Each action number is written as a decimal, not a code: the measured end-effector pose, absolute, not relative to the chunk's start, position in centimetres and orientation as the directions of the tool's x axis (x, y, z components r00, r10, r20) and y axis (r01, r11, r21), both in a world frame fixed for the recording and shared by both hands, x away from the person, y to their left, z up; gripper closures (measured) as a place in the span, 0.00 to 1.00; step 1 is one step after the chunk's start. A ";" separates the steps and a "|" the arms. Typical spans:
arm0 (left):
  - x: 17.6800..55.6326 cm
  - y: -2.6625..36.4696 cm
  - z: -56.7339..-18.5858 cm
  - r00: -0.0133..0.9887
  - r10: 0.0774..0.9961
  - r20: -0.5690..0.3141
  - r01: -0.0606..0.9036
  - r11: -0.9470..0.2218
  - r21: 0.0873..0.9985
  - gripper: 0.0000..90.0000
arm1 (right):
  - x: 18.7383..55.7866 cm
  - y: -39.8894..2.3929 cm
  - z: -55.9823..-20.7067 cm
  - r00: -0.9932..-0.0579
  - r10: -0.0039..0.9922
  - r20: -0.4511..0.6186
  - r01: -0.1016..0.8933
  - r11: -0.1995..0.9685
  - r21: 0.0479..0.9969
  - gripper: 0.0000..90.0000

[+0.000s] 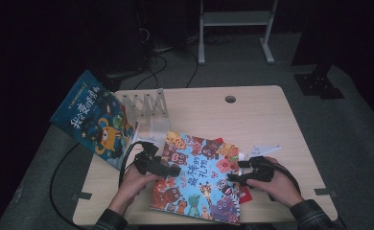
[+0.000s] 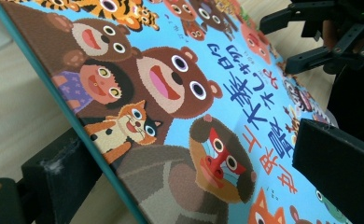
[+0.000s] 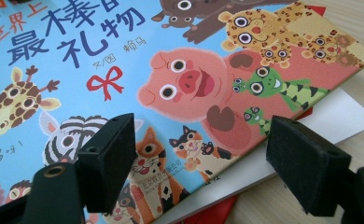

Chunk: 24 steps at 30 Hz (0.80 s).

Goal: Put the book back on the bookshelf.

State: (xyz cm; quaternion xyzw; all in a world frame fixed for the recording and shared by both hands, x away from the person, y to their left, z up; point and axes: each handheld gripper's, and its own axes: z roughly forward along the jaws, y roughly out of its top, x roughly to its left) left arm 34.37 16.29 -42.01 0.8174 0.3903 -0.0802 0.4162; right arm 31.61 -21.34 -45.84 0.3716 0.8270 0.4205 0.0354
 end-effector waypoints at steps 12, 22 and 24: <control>34.4 15.3 -39.7 0.716 0.545 -0.436 0.663 -0.336 0.669 0.02 | 31.9 -21.8 -45.8 -0.706 0.641 0.302 0.614 0.341 0.711 0.24; 34.7 14.4 -37.9 0.734 0.526 -0.429 0.645 -0.345 0.682 0.02 | 32.0 -22.1 -45.8 -0.699 0.636 0.326 0.626 0.325 0.709 0.23; 34.8 14.3 -37.7 0.737 0.526 -0.424 0.643 -0.352 0.680 0.02 | 32.0 -22.2 -45.8 -0.699 0.636 0.327 0.626 0.324 0.709 0.23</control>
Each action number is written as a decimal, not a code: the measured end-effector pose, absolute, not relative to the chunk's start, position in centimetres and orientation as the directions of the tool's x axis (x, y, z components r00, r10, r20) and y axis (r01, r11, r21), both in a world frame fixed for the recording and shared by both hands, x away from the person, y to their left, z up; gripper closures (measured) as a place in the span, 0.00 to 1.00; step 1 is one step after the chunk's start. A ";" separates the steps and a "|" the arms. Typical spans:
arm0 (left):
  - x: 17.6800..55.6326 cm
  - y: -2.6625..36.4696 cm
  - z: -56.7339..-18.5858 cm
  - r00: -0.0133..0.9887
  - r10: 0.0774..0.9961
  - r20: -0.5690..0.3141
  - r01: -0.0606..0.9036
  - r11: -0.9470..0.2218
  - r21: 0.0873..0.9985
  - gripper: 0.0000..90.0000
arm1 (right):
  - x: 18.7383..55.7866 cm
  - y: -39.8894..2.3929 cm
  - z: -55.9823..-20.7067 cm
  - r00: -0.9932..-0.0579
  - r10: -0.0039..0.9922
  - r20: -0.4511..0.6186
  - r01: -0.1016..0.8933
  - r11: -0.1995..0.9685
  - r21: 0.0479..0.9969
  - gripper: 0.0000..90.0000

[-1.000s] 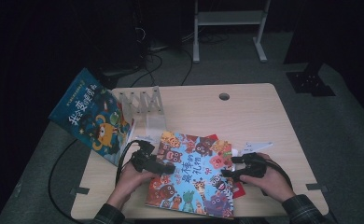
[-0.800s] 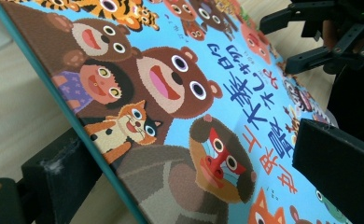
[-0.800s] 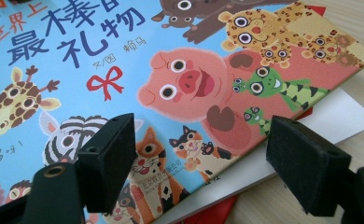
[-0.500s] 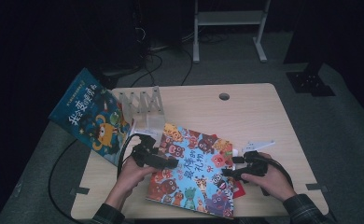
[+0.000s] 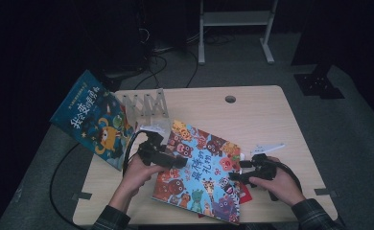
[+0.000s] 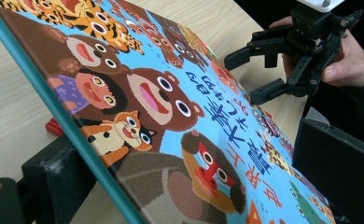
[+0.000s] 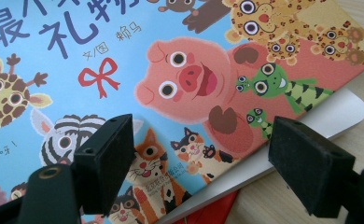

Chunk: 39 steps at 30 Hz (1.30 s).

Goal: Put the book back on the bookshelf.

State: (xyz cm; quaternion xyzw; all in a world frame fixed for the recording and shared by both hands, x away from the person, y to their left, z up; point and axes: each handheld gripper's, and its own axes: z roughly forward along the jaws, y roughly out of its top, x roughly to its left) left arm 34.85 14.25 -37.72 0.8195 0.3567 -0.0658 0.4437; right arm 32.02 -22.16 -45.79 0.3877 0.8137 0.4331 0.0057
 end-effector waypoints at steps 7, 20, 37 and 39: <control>35.1 13.8 -37.0 0.747 0.504 -0.433 0.641 -0.377 0.668 0.05 | 32.1 -22.3 -45.8 -0.697 0.633 0.338 0.633 0.319 0.706 0.23; 35.7 14.4 -35.9 0.725 0.523 -0.449 0.664 -0.359 0.655 0.33 | 32.2 -22.5 -45.8 -0.696 0.623 0.357 0.639 0.311 0.703 0.24; 37.8 14.2 -34.1 0.691 0.494 -0.528 0.713 -0.344 0.611 0.68 | 32.3 -22.9 -45.6 -0.698 0.614 0.367 0.642 0.311 0.701 0.24; 38.1 13.9 -33.7 0.682 0.491 -0.543 0.724 -0.344 0.598 0.71 | 32.3 -23.0 -45.6 -0.701 0.612 0.367 0.640 0.310 0.703 0.24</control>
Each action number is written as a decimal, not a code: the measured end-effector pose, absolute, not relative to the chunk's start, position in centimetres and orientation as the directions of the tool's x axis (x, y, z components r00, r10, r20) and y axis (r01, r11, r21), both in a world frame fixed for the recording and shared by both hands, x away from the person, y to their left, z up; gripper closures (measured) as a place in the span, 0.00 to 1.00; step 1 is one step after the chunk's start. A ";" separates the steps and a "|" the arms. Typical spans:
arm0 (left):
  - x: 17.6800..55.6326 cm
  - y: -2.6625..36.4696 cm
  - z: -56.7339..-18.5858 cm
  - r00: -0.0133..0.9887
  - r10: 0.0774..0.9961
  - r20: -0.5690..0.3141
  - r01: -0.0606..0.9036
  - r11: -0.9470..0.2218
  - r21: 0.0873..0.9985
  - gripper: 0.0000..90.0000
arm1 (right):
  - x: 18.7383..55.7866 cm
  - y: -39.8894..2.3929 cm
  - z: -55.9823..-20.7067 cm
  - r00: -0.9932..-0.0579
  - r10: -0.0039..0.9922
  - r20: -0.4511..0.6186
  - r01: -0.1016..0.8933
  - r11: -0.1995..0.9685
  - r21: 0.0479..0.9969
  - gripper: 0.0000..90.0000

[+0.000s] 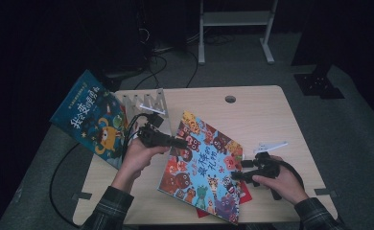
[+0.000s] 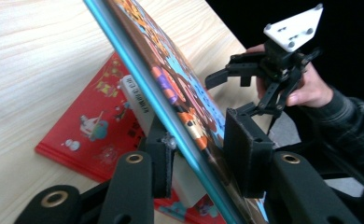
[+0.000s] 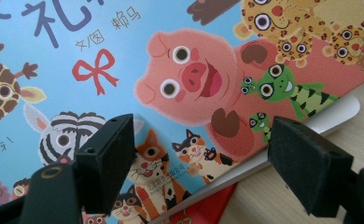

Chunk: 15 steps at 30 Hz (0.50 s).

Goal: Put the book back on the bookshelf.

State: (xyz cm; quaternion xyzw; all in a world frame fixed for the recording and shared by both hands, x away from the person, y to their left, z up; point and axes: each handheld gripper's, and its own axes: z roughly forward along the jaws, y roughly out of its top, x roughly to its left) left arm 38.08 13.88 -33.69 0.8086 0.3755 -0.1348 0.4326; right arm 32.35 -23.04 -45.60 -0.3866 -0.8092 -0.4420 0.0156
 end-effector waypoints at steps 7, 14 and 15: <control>38.7 12.3 -32.4 0.673 0.494 -0.551 0.735 -0.363 0.572 0.75 | 32.4 -23.9 -45.2 -0.702 0.629 0.335 0.622 0.312 0.718 0.36; 39.0 10.7 -31.6 0.680 0.466 -0.567 0.732 -0.386 0.561 0.81 | 33.1 -25.7 -44.4 -0.676 0.648 0.350 0.617 0.237 0.751 0.41; 39.1 10.7 -31.4 0.680 0.463 -0.568 0.732 -0.387 0.561 0.83 | 33.3 -26.3 -44.3 -0.668 0.656 0.352 0.609 0.209 0.766 0.42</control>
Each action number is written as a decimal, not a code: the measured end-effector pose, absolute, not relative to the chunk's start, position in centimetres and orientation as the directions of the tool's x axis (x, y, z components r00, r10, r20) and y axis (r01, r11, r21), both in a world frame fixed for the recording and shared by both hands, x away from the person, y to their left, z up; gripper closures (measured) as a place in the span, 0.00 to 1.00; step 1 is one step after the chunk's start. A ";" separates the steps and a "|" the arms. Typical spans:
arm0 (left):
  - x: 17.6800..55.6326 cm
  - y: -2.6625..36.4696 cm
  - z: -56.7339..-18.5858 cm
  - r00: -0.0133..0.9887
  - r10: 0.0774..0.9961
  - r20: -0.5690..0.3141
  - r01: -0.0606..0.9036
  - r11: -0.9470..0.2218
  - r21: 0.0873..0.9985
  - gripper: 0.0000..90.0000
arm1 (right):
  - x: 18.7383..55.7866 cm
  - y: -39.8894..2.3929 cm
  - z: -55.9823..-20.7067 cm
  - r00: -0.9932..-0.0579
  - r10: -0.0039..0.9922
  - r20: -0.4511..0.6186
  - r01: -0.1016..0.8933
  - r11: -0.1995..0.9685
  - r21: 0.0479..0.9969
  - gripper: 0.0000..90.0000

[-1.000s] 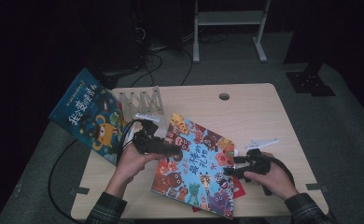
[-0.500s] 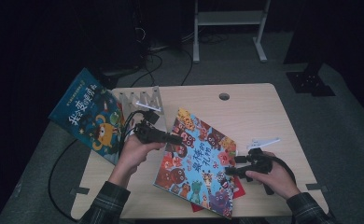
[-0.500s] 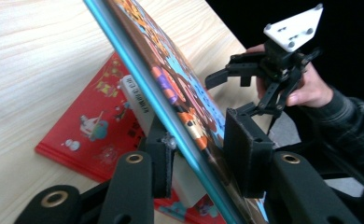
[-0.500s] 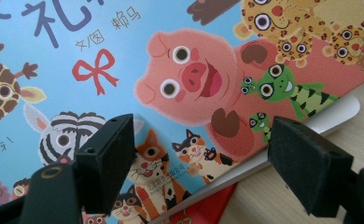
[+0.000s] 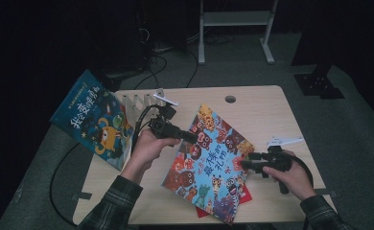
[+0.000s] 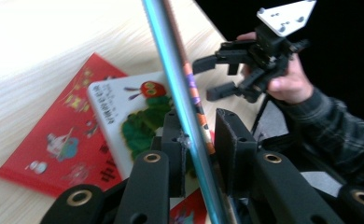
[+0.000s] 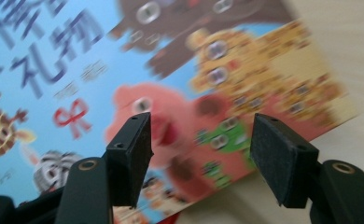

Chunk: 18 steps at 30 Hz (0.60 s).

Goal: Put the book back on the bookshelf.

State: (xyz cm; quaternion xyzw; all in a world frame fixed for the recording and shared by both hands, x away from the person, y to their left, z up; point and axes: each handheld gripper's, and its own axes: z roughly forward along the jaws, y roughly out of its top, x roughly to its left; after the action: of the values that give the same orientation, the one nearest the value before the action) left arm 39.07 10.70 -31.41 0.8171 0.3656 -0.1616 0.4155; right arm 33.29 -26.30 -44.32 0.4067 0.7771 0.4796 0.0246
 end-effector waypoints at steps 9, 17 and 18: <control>39.0 10.5 -29.8 0.678 0.452 -0.580 0.734 -0.376 0.565 0.87 | 34.4 -30.8 -43.8 -0.567 0.728 0.387 0.599 0.041 0.800 0.45; 38.9 10.2 -28.5 0.692 0.436 -0.576 0.722 -0.408 0.559 0.90 | 35.4 -32.4 -45.2 -0.471 0.839 0.272 0.621 0.096 0.778 0.45; 38.9 10.1 -28.3 0.696 0.438 -0.569 0.718 -0.415 0.559 0.90 | 35.5 -32.3 -45.4 -0.467 0.845 0.260 0.629 0.111 0.769 0.46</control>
State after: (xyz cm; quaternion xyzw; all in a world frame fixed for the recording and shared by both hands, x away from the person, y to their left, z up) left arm 38.85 10.09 -28.31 0.8237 0.3508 -0.1702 0.4116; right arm 35.50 -32.27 -45.40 0.5015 0.7351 0.4393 0.1231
